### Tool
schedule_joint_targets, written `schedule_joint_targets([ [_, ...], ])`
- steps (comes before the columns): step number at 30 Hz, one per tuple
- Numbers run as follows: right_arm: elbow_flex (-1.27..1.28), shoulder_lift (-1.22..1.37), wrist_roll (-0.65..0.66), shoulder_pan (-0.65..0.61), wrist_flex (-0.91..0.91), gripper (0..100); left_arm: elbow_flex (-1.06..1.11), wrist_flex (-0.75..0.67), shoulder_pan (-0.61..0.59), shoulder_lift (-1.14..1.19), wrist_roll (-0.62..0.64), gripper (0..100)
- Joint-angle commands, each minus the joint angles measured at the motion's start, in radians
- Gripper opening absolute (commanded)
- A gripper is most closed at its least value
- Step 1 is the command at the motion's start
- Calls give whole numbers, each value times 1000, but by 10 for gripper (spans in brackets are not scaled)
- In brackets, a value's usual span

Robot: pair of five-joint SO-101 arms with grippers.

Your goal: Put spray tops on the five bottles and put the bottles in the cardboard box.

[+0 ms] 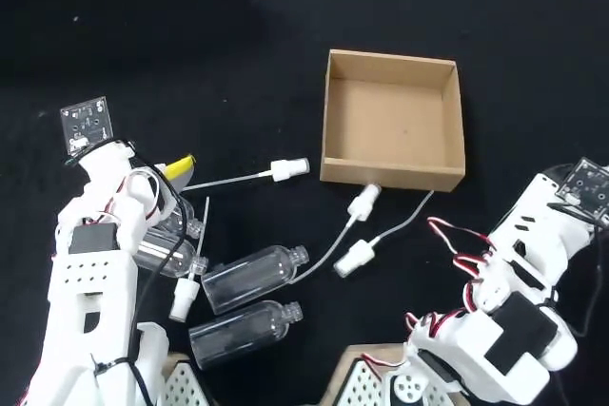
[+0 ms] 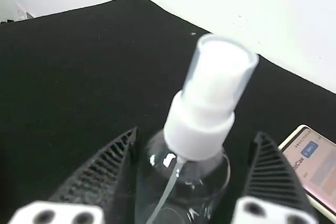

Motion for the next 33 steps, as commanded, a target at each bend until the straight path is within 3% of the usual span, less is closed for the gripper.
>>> schedule_joint_targets([
  [1, 5, -54, 6, -15, 2, 196, -15, -18, -1, 2, 11, 325],
  [8, 5, -61, 12, -12, -3, 15, -15, -18, -1, 2, 11, 325],
  [16, 7, -248, 12, -14, 32, 11, -18, -18, -1, 2, 11, 325],
  [19, -27, -418, 11, -23, 207, 11, -19, -18, -1, 2, 11, 325],
  [22, -124, -590, 3, -71, 514, 11, -19, -18, -1, 2, 11, 325],
  [27, -318, -792, 3, -282, 994, 11, -13, -18, -1, 2, 11, 325],
  [33, -366, -802, 3, -583, 1057, 11, -13, -18, -1, 2, 11, 325],
])
